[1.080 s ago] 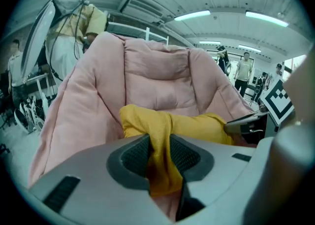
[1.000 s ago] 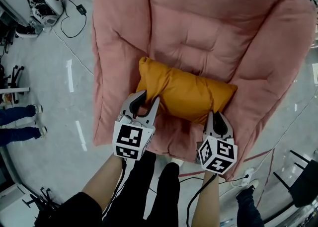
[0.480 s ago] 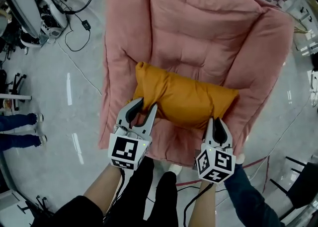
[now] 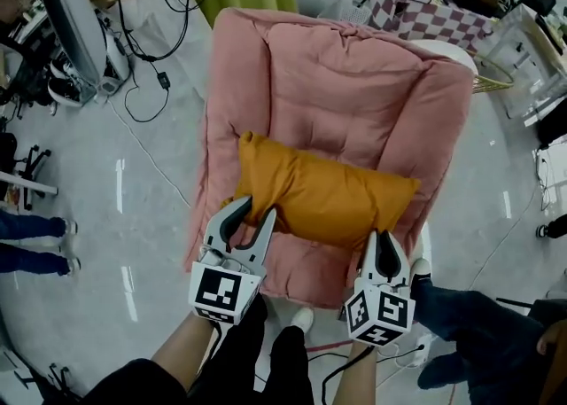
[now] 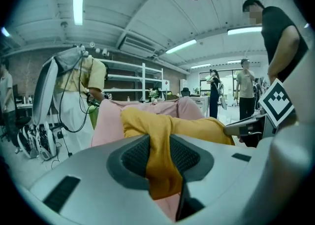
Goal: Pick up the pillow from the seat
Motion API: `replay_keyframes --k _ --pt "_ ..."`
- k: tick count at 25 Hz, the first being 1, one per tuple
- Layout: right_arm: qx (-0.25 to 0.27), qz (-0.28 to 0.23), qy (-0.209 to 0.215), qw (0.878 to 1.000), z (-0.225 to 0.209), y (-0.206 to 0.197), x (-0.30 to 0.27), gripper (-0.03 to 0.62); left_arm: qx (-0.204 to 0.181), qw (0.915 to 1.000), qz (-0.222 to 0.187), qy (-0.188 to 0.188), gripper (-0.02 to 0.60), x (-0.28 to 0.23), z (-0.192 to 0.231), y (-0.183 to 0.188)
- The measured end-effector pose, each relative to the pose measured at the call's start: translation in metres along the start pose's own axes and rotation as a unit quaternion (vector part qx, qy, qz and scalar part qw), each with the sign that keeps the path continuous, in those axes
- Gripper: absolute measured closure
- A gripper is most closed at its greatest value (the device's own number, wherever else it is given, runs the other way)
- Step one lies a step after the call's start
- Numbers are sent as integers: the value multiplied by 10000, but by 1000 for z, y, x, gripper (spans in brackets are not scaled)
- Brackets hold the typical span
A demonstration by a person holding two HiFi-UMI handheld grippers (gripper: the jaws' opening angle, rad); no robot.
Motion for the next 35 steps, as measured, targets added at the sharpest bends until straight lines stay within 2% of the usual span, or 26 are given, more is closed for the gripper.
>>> replay_keyframes --k 7,16,26,35 --pt "97 -472 64 9988 9 55 59 526 -138 9980 -607 55 459 56 -20 69" --pt "192 -1051 235 9940 13 112 138 526 -228 9921 -1211 232 457 136 -54 135" --pt "292 -1434 448 9882 4 133 230 533 -417 9838 -1692 411 459 220 -108 166" --pt "203 -1613 402 9859 9 150 255 548 -668 9770 -1995 358 462 249 -118 194"
Point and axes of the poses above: the fingertips, and each gripper's own axes: x backward along the fingers, z to its left, y out of its top, the point moved 2 cm from there along x, backward along the fingers, and after that the axes turned 7 degrees about x, right-handed, at the moved point
